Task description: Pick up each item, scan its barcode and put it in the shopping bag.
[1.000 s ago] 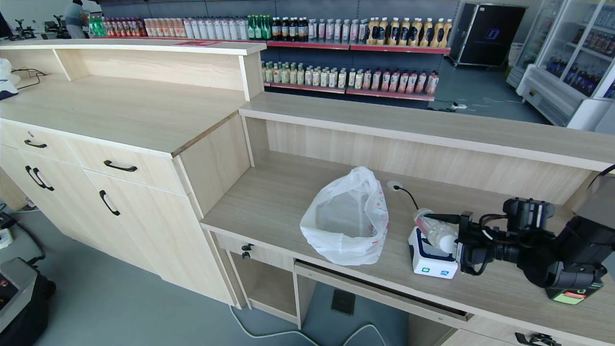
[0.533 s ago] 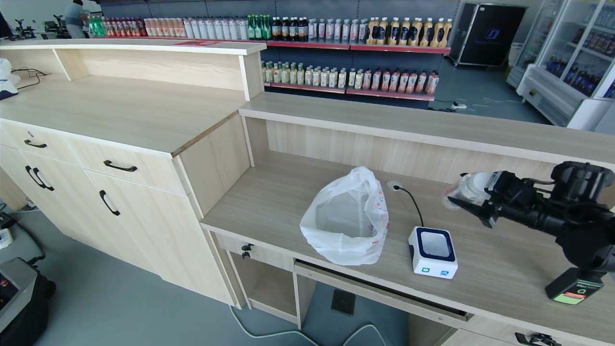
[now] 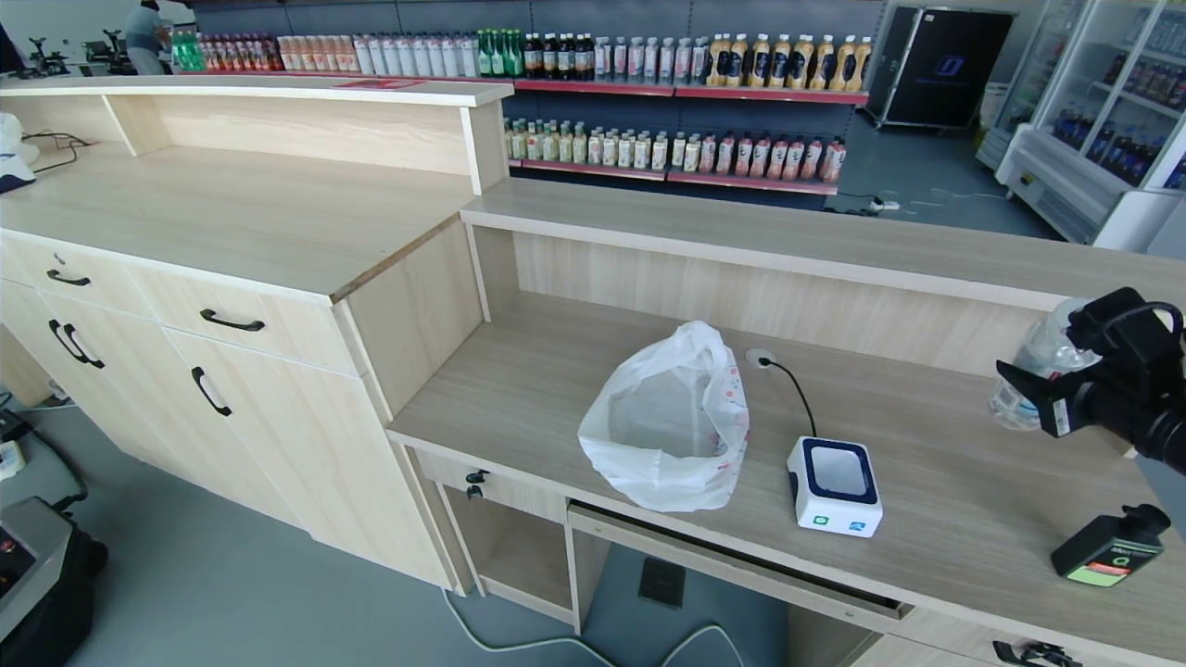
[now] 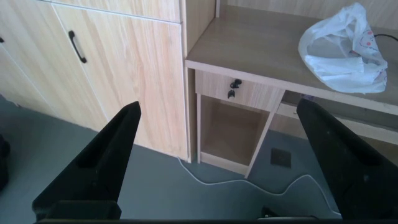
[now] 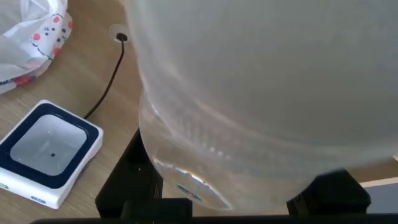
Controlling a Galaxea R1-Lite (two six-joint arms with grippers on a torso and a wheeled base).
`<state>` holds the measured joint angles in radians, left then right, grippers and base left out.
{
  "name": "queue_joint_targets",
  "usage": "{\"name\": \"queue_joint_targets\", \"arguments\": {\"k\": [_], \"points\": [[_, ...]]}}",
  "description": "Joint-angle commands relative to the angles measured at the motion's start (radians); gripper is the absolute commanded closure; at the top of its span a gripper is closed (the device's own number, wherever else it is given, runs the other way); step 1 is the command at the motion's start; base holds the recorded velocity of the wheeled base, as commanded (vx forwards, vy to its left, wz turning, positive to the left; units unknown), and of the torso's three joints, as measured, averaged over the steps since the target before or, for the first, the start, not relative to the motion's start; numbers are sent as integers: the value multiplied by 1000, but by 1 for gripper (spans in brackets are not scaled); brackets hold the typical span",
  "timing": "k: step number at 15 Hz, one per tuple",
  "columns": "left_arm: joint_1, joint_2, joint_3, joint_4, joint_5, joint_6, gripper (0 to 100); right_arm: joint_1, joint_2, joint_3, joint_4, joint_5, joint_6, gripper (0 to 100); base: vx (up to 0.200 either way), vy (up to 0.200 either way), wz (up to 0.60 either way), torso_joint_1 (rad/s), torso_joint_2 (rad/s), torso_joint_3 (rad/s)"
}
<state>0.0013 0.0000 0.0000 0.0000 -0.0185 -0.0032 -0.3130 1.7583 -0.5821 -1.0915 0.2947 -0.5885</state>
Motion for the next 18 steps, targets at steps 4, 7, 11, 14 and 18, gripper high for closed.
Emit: {"name": "queue_joint_targets", "arguments": {"k": [4, 7, 11, 14, 18], "points": [[0, 2, 0, 0, 0, -1, 0, -5, -30, 15, -4, 6, 19, 100, 0, 0, 0, 0, 0, 0], [0, 2, 0, 0, 0, 0, 0, 37, -19, 8, -25, 4, 73, 100, 0, 0, 600, -1, 1, 4], [0, 0, 0, 0, 0, 0, 0, 141, 70, -36, -142, -2, 107, 100, 0, 0, 600, 7, 2, 4], [0, 2, 0, 0, 0, -1, 0, 218, 214, -67, -275, -2, 145, 100, 0, 0, 400, -2, 0, 5], [0, 2, 0, 0, 0, 0, 0, 284, 492, -234, -308, -2, 282, 100, 0, 0, 0, 0, 0, 0]]}}
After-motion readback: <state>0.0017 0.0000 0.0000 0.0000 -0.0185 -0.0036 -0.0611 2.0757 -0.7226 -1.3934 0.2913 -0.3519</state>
